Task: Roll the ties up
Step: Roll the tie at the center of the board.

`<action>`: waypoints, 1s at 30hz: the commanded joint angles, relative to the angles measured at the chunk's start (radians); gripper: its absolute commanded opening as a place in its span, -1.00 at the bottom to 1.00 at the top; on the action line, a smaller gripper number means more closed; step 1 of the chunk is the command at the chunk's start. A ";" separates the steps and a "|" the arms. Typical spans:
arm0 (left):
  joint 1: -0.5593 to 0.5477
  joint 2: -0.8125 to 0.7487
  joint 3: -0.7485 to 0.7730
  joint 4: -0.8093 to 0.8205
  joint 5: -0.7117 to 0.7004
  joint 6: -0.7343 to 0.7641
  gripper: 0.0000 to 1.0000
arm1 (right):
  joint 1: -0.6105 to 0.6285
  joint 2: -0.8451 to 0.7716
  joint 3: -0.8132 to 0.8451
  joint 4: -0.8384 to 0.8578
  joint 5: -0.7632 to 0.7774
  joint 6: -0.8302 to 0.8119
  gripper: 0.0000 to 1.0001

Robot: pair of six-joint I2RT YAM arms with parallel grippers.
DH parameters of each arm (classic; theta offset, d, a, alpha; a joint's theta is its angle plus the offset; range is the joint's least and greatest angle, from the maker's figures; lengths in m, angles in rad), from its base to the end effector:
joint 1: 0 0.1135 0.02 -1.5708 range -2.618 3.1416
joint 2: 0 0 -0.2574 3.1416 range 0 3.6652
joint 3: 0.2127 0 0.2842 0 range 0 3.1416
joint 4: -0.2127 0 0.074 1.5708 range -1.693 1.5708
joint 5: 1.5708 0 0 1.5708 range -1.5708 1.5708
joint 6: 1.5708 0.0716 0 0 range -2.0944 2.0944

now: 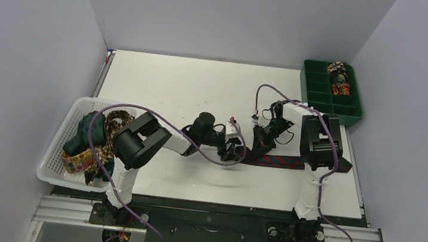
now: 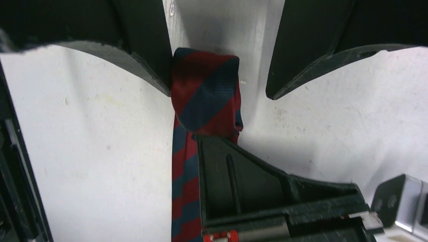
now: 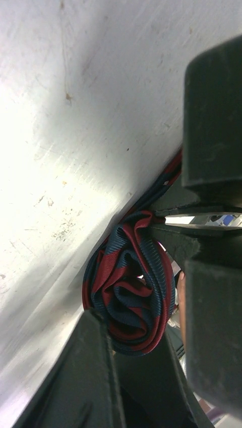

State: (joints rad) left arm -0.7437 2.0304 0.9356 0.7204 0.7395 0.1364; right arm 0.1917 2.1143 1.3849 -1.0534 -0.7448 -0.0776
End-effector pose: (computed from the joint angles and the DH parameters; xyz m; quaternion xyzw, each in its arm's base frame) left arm 0.2859 -0.3286 0.0784 0.5124 0.6104 -0.4420 0.4118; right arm 0.3575 0.1188 0.0696 0.0862 -0.9230 -0.3556 0.1190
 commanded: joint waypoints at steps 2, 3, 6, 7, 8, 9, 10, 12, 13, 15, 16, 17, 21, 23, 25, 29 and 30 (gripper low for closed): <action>-0.016 -0.002 0.040 0.154 -0.003 -0.074 0.25 | 0.035 -0.018 -0.027 0.122 0.143 -0.041 -1.00; -0.018 -0.001 0.041 0.160 -0.002 -0.073 0.18 | 0.037 -0.019 -0.026 0.120 0.142 -0.039 -1.00; -0.024 -0.005 0.054 0.165 0.018 -0.073 -0.16 | 0.043 -0.010 -0.024 0.119 0.145 -0.040 -1.00; -0.025 -0.005 0.059 0.162 0.025 -0.074 -0.23 | 0.043 -0.005 -0.024 0.119 0.141 -0.040 -1.00; -0.027 0.000 0.069 0.160 0.041 -0.081 -0.34 | 0.043 0.000 -0.024 0.119 0.138 -0.040 -1.00; -0.029 0.004 0.080 0.157 0.050 -0.086 -0.37 | 0.043 0.005 -0.022 0.118 0.131 -0.040 -1.00; -0.032 0.014 0.086 0.156 0.064 -0.094 -0.42 | 0.043 0.008 -0.020 0.118 0.127 -0.040 -1.00; -0.039 0.029 0.097 0.145 0.074 -0.099 -0.44 | 0.043 0.007 -0.016 0.118 0.114 -0.042 -1.00; -0.046 0.041 0.103 0.140 0.076 -0.099 -0.44 | 0.043 0.005 -0.014 0.119 0.100 -0.043 -1.00; -0.056 0.060 0.108 0.123 0.067 -0.097 -0.41 | 0.043 0.001 -0.014 0.121 0.089 -0.045 -1.00; -0.059 0.066 0.110 0.111 0.063 -0.093 -0.37 | 0.042 -0.001 -0.013 0.121 0.085 -0.047 -1.00; -0.064 0.078 0.110 0.100 0.051 -0.084 -0.36 | 0.042 -0.003 -0.014 0.121 0.080 -0.048 -1.00; -0.071 0.108 0.111 0.001 0.006 -0.011 -0.31 | 0.041 -0.012 -0.016 0.122 0.075 -0.054 -1.00; -0.073 0.117 0.109 -0.058 -0.011 0.033 -0.32 | 0.041 -0.017 -0.018 0.124 0.067 -0.055 -1.00; -0.073 0.125 0.115 -0.133 -0.033 0.075 -0.41 | 0.040 -0.023 -0.018 0.119 0.062 -0.064 -1.00; -0.069 0.131 0.116 -0.252 -0.057 0.135 -0.54 | 0.021 -0.053 -0.017 0.077 0.046 -0.104 -0.92; -0.068 0.132 0.115 -0.278 -0.059 0.139 -0.56 | 0.008 -0.065 -0.016 0.065 0.043 -0.114 -0.87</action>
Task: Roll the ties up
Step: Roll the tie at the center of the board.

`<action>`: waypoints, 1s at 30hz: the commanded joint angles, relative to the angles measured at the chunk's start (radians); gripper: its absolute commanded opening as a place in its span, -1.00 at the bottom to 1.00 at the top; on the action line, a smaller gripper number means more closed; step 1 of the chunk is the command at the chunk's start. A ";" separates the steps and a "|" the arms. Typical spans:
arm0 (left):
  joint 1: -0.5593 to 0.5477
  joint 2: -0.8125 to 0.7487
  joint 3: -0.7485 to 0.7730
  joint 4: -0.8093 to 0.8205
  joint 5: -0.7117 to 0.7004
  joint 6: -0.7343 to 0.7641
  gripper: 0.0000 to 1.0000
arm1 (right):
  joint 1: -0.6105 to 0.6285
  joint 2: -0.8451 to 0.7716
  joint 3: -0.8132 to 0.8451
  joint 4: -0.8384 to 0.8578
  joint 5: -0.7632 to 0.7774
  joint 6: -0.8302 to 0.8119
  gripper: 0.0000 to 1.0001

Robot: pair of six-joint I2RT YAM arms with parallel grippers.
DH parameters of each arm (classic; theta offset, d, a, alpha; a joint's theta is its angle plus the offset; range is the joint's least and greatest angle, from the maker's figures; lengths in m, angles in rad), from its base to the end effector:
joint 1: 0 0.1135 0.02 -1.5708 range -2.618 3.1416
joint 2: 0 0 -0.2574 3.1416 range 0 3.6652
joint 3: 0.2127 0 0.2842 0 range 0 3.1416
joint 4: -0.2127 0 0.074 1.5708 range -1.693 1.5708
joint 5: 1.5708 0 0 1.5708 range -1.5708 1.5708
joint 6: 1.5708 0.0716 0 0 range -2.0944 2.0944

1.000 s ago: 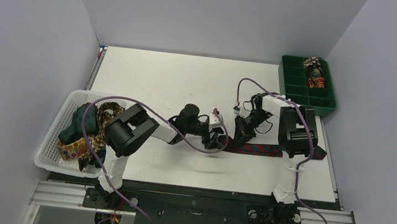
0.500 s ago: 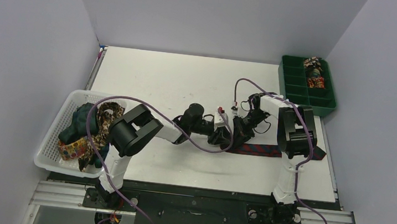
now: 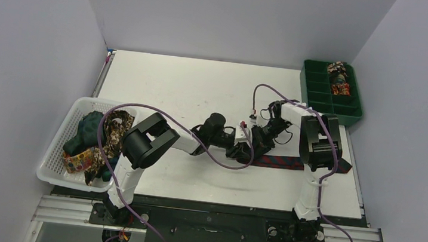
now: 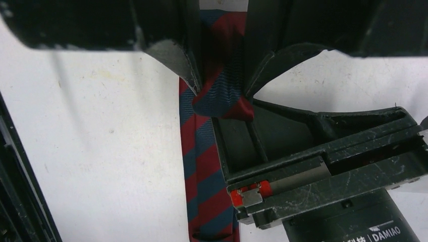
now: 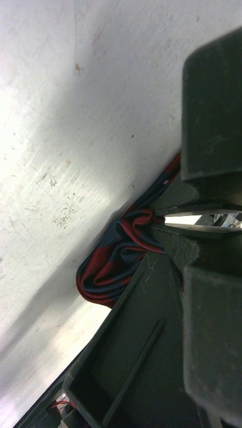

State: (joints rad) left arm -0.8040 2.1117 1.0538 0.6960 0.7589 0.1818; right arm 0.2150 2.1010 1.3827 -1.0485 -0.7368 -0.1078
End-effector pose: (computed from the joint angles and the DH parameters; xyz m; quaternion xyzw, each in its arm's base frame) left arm 0.2829 -0.3647 0.0770 0.5471 0.5737 -0.4517 0.4092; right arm 0.3552 0.1268 0.0733 0.1144 -0.9220 -0.3530 0.1103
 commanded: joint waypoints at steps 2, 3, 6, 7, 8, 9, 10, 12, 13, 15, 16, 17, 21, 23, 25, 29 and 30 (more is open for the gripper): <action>-0.007 0.053 0.003 -0.303 -0.082 0.117 -0.61 | -0.036 -0.069 -0.007 0.015 0.030 -0.124 -0.74; -0.007 0.054 0.004 -0.326 -0.083 0.133 -0.63 | -0.042 -0.074 -0.004 -0.021 0.027 -0.153 -0.62; -0.009 0.058 0.018 -0.373 -0.089 0.162 -0.66 | -0.068 -0.102 0.015 -0.095 -0.005 -0.210 -0.45; -0.010 0.058 0.022 -0.390 -0.091 0.176 -0.67 | -0.073 -0.108 0.020 -0.126 -0.011 -0.233 -0.36; -0.011 0.059 0.026 -0.397 -0.096 0.180 -0.67 | -0.079 -0.118 0.031 -0.141 -0.030 -0.239 -0.31; -0.011 0.059 0.028 -0.410 -0.097 0.190 -0.67 | -0.082 -0.121 0.037 -0.166 -0.040 -0.252 -0.25; -0.013 0.059 0.034 -0.418 -0.100 0.201 -0.67 | -0.084 -0.128 0.048 -0.176 -0.057 -0.255 -0.22; -0.016 0.058 0.041 -0.432 -0.101 0.211 -0.67 | -0.085 -0.133 0.063 -0.204 -0.085 -0.265 -0.13; -0.017 0.058 0.042 -0.437 -0.102 0.212 -0.68 | -0.085 -0.132 0.066 -0.220 -0.103 -0.270 -0.09; -0.018 0.060 0.051 -0.449 -0.104 0.216 -0.68 | -0.090 -0.125 0.078 -0.243 -0.127 -0.277 0.01; -0.018 0.060 0.053 -0.452 -0.104 0.219 -0.68 | -0.096 -0.124 0.085 -0.257 -0.135 -0.282 0.10; -0.019 0.060 0.053 -0.456 -0.103 0.221 -0.68 | -0.104 -0.122 0.088 -0.261 -0.153 -0.281 0.13; -0.018 0.062 0.059 -0.473 -0.103 0.235 -0.68 | -0.103 -0.108 0.104 -0.270 -0.179 -0.270 0.19; -0.019 0.060 0.058 -0.474 -0.102 0.238 -0.68 | -0.093 -0.094 0.094 -0.239 -0.152 -0.241 0.13; -0.018 0.059 0.060 -0.473 -0.098 0.237 -0.68 | -0.081 -0.081 0.075 -0.182 -0.103 -0.201 0.02; -0.018 0.057 0.068 -0.474 -0.099 0.231 -0.64 | -0.073 -0.048 0.056 -0.102 -0.042 -0.148 -0.41; -0.018 0.053 0.068 -0.471 -0.098 0.226 -0.61 | -0.074 -0.043 0.057 -0.095 -0.038 -0.143 -0.66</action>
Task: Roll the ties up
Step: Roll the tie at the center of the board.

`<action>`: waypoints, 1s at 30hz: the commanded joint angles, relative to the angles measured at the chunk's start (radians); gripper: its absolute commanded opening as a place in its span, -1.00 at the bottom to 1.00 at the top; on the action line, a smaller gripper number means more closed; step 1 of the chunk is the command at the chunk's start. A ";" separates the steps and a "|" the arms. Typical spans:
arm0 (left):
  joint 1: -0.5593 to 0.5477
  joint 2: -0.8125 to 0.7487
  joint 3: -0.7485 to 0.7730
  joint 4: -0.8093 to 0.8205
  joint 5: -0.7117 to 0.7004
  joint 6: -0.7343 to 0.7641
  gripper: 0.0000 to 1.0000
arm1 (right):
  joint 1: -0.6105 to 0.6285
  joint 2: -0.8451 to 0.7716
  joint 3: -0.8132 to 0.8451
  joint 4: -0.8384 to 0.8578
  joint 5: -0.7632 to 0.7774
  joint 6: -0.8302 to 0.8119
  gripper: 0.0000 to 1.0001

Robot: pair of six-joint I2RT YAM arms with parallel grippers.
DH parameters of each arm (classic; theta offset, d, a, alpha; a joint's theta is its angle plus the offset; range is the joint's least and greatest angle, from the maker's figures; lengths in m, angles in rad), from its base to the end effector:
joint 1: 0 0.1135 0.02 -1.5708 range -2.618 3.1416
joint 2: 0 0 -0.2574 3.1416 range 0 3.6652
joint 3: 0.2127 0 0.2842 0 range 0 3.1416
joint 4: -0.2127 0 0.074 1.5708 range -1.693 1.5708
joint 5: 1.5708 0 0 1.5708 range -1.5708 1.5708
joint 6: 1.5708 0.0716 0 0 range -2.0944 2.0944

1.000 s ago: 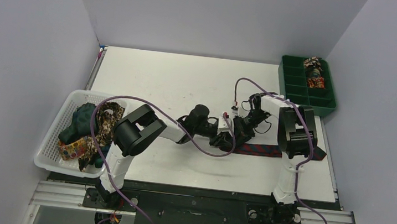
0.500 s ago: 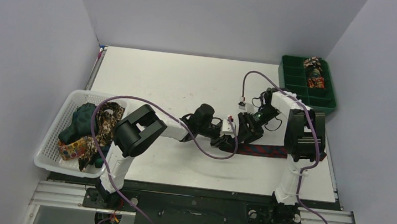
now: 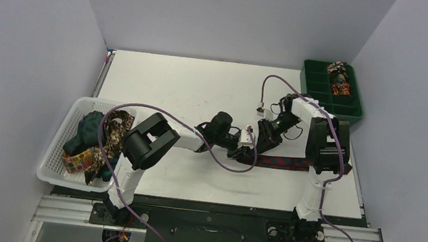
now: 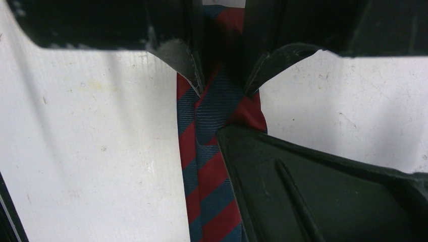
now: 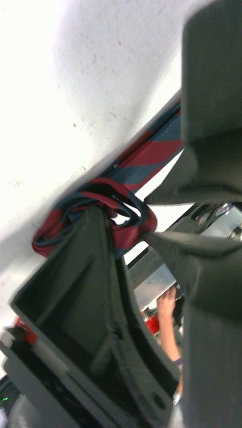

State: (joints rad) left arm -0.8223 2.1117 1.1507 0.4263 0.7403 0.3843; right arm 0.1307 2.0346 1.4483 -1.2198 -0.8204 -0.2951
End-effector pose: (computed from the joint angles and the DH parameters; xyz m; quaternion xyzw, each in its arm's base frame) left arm 0.2844 -0.3772 0.0761 0.6070 0.5653 -0.4071 0.3823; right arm 0.3611 0.1003 0.1205 0.1467 -0.9000 -0.4035 0.0748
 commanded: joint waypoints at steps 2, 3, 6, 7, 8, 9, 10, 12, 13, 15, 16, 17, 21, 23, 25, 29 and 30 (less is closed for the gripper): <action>0.001 0.043 -0.029 -0.187 -0.076 0.008 -0.55 | 0.011 0.034 -0.013 0.079 0.060 0.044 -0.98; 0.002 0.039 -0.032 -0.175 -0.073 -0.003 -0.52 | 0.011 0.035 -0.017 0.080 0.072 0.043 -1.00; 0.006 0.013 -0.030 -0.129 -0.070 -0.053 -0.29 | 0.011 0.033 -0.028 0.082 0.096 0.034 -1.00; 0.006 -0.006 -0.030 -0.118 -0.067 -0.068 -0.20 | 0.011 0.033 -0.032 0.082 0.100 0.032 -1.00; 0.005 -0.016 -0.031 -0.096 -0.064 -0.073 -0.16 | 0.011 0.032 -0.035 0.088 0.108 0.032 -1.00; 0.006 -0.036 -0.035 -0.083 -0.063 -0.087 -0.03 | 0.011 0.031 -0.039 0.097 0.112 0.036 -1.00; 0.006 -0.045 -0.038 -0.049 -0.065 -0.099 0.02 | 0.012 0.031 -0.042 0.102 0.122 0.037 -1.00; 0.007 -0.077 -0.042 -0.016 -0.071 -0.125 0.13 | 0.012 0.032 -0.050 0.118 0.133 0.042 -1.00; 0.007 -0.098 -0.045 -0.003 -0.081 -0.136 0.23 | 0.013 0.033 -0.052 0.123 0.136 0.044 -1.00; 0.007 -0.124 -0.063 0.040 -0.096 -0.145 0.47 | 0.013 0.033 -0.058 0.133 0.141 0.048 -1.00; 0.007 -0.131 -0.074 0.061 -0.098 -0.142 0.54 | 0.013 0.033 -0.063 0.136 0.143 0.050 -1.00; 0.006 -0.136 -0.078 0.068 -0.102 -0.129 0.68 | 0.015 0.033 -0.064 0.142 0.142 0.053 -1.00; -0.002 -0.102 -0.060 0.060 -0.085 -0.103 0.89 | 0.019 0.029 -0.070 0.150 0.135 0.062 -1.00; -0.008 -0.074 -0.042 0.033 -0.070 -0.081 0.97 | 0.020 0.027 -0.069 0.150 0.133 0.065 -1.00; -0.018 -0.044 -0.023 0.014 -0.071 -0.060 0.94 | 0.023 0.024 -0.068 0.148 0.125 0.068 -1.00; -0.032 0.025 0.029 -0.025 -0.106 -0.065 0.98 | 0.032 0.015 -0.066 0.146 0.110 0.081 -1.00; -0.036 0.034 0.049 -0.040 -0.129 -0.061 0.87 | 0.034 0.008 -0.066 0.144 0.106 0.083 -1.00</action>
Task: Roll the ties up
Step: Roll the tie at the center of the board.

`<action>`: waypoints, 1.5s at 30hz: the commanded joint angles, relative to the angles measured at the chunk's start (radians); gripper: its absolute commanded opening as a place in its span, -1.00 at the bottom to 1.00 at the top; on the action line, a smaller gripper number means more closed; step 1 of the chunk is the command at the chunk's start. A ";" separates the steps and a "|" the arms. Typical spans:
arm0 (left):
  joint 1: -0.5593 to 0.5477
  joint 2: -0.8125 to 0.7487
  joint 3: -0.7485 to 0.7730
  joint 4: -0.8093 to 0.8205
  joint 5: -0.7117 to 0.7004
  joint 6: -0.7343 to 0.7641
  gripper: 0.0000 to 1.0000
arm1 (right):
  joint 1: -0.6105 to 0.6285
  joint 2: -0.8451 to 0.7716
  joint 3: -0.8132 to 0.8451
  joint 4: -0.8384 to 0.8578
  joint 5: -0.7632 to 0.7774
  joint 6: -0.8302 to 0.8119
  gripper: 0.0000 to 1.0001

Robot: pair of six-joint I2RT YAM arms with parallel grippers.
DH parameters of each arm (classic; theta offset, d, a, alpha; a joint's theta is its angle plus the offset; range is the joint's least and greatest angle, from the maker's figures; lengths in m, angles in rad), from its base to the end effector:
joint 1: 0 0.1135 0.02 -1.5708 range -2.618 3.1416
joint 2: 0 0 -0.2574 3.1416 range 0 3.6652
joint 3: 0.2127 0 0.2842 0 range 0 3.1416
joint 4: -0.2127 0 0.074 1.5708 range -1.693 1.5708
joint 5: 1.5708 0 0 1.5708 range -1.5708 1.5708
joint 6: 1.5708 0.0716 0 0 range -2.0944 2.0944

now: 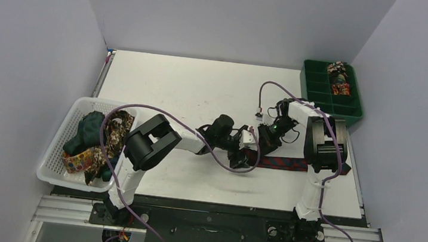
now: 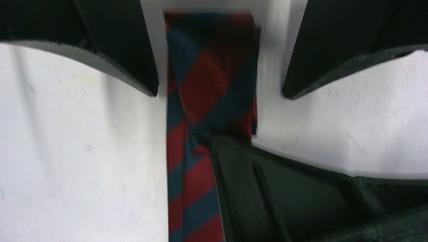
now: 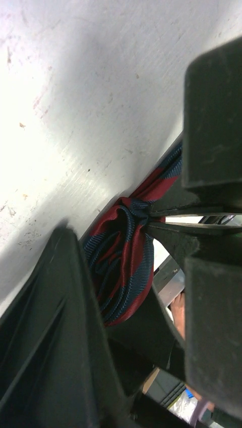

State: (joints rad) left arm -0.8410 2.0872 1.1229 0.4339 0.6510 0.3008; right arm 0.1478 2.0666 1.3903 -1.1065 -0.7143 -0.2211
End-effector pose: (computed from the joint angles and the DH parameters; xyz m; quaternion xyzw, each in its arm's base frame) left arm 0.2795 -0.3775 0.0770 0.5780 0.6059 -0.3931 0.3798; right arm 0.3588 0.1008 0.0876 0.1345 -0.9226 -0.3510 0.0863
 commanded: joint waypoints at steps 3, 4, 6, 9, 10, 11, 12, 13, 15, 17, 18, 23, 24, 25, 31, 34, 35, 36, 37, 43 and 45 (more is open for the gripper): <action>-0.026 0.073 0.077 -0.098 -0.086 0.051 0.58 | 0.027 -0.047 -0.007 0.019 -0.017 0.020 -1.00; -0.026 0.064 0.064 -0.095 -0.105 0.056 0.38 | 0.029 -0.053 -0.008 0.010 -0.020 0.024 -1.00; -0.023 0.052 0.028 -0.095 -0.120 0.070 0.02 | 0.033 -0.069 -0.010 -0.005 -0.025 0.027 -1.00; -0.019 0.035 -0.023 -0.100 -0.108 0.084 -0.35 | 0.034 -0.087 -0.026 -0.009 -0.019 0.036 -1.00; -0.019 0.030 -0.031 -0.099 -0.104 0.084 -0.44 | 0.034 -0.088 -0.029 -0.007 -0.017 0.037 -1.00; -0.018 0.029 -0.041 -0.097 -0.096 0.084 -0.48 | 0.034 -0.082 -0.032 -0.003 -0.009 0.038 -1.00; -0.018 0.029 -0.044 -0.097 -0.094 0.084 -0.48 | 0.033 -0.077 -0.032 0.011 0.004 0.047 -1.00; -0.018 0.029 -0.047 -0.097 -0.088 0.083 -0.49 | 0.033 -0.064 -0.030 0.017 0.011 0.052 -0.96; -0.018 0.029 -0.051 -0.093 -0.085 0.077 -0.50 | 0.031 -0.054 -0.027 0.036 0.025 0.067 -0.59; -0.018 0.032 -0.051 -0.093 -0.084 0.072 -0.50 | 0.032 -0.050 -0.028 0.057 0.032 0.086 -0.33; -0.019 0.032 -0.049 -0.091 -0.085 0.071 -0.50 | 0.033 -0.047 -0.028 0.065 0.032 0.088 -0.30; -0.017 0.037 -0.044 -0.090 -0.085 0.056 -0.49 | 0.042 -0.015 -0.032 0.081 0.023 0.086 -0.56; -0.015 0.039 -0.040 -0.087 -0.083 0.047 -0.46 | 0.046 -0.005 -0.037 0.081 0.033 0.081 -0.63; -0.012 0.038 -0.039 -0.084 -0.080 0.025 -0.44 | 0.049 -0.003 -0.040 0.080 0.052 0.070 -0.80; 0.034 -0.017 -0.125 0.119 0.019 -0.096 0.26 | 0.053 0.007 -0.081 0.112 0.187 0.031 -1.00; 0.053 -0.056 -0.220 0.319 0.051 -0.132 0.61 | 0.054 0.014 -0.093 0.129 0.216 0.028 -1.00; 0.055 -0.067 -0.243 0.372 0.054 -0.146 0.64 | 0.056 0.015 -0.095 0.135 0.225 0.027 -1.00; 0.055 -0.069 -0.250 0.394 0.056 -0.162 0.67 | 0.057 0.017 -0.094 0.141 0.230 0.027 -1.00; 0.055 -0.069 -0.259 0.438 0.055 -0.172 0.67 | 0.061 0.019 -0.093 0.144 0.236 0.028 -1.00; 0.046 -0.019 -0.253 0.583 0.027 -0.255 0.66 | 0.084 0.028 -0.086 0.158 0.264 0.021 -1.00; 0.045 0.012 -0.248 0.646 0.018 -0.283 0.62 | 0.086 0.036 -0.085 0.161 0.272 0.024 -1.00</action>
State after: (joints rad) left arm -0.7883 2.0537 0.8604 0.8757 0.6739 0.1020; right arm 0.2039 2.0468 1.3407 -1.0458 -0.6483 -0.1455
